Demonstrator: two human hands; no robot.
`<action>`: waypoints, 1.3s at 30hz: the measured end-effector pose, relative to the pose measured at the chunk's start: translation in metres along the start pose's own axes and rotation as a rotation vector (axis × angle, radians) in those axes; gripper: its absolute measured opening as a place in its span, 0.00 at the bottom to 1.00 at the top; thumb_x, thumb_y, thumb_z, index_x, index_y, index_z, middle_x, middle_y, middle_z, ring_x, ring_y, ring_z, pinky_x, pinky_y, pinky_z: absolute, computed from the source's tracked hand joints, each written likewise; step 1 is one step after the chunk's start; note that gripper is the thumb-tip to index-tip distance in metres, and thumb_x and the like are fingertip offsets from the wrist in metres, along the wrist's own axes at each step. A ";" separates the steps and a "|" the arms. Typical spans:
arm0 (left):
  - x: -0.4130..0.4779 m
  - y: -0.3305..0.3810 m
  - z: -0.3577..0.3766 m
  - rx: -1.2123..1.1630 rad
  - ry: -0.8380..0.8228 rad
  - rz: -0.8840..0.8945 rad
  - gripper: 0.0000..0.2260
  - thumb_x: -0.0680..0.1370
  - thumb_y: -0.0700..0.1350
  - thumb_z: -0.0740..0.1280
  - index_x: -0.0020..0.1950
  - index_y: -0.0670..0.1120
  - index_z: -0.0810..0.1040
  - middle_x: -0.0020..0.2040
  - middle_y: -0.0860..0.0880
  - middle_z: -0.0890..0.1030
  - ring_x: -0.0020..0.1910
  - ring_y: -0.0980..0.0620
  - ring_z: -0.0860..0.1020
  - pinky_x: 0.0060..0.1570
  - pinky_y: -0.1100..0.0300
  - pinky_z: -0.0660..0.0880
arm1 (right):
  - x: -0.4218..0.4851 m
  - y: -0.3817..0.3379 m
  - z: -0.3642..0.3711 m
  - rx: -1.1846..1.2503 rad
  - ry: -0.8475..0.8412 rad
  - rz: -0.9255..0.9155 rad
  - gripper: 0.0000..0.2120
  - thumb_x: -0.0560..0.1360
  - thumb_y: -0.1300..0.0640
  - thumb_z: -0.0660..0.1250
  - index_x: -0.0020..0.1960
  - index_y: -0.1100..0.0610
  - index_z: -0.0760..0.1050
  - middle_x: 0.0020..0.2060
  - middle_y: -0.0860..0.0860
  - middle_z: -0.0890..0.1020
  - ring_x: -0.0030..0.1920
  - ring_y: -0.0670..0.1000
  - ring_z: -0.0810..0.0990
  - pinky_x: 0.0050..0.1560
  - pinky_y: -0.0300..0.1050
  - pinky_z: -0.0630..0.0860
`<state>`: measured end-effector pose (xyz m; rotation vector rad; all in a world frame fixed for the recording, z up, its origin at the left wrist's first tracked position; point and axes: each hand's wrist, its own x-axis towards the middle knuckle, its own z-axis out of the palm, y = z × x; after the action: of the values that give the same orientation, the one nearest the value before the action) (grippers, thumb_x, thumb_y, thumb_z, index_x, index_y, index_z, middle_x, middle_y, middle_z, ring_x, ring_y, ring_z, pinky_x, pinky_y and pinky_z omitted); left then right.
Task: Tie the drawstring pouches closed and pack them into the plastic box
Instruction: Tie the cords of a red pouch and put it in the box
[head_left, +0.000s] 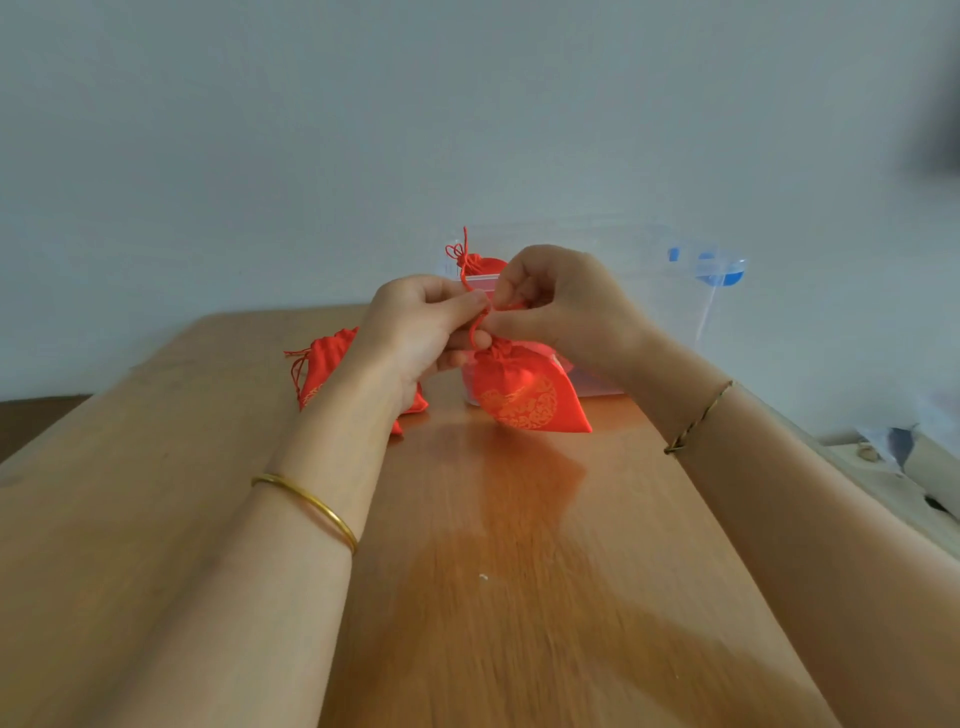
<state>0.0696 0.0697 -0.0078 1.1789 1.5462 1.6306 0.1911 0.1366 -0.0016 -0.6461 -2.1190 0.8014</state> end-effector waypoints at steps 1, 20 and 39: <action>0.000 0.000 0.000 0.004 0.007 0.005 0.07 0.76 0.40 0.66 0.38 0.45 0.75 0.22 0.53 0.77 0.21 0.61 0.75 0.21 0.69 0.68 | 0.000 -0.001 0.001 -0.052 0.008 -0.036 0.10 0.66 0.63 0.73 0.37 0.53 0.73 0.29 0.48 0.72 0.28 0.42 0.69 0.32 0.34 0.67; 0.003 0.008 -0.003 0.212 0.108 0.170 0.17 0.69 0.30 0.69 0.47 0.50 0.71 0.43 0.48 0.75 0.41 0.50 0.76 0.42 0.58 0.76 | 0.003 0.005 -0.003 0.488 -0.142 0.354 0.11 0.74 0.65 0.64 0.34 0.61 0.72 0.25 0.51 0.68 0.22 0.44 0.62 0.23 0.35 0.56; -0.004 0.010 0.005 0.627 0.114 0.295 0.02 0.71 0.41 0.71 0.38 0.45 0.80 0.31 0.53 0.78 0.37 0.51 0.80 0.44 0.59 0.75 | 0.008 0.011 0.004 0.718 -0.132 0.571 0.14 0.75 0.61 0.65 0.32 0.57 0.70 0.23 0.49 0.68 0.21 0.43 0.62 0.24 0.34 0.58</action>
<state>0.0770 0.0669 0.0010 1.7281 2.1295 1.4411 0.1854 0.1475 -0.0074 -0.8073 -1.5708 1.8410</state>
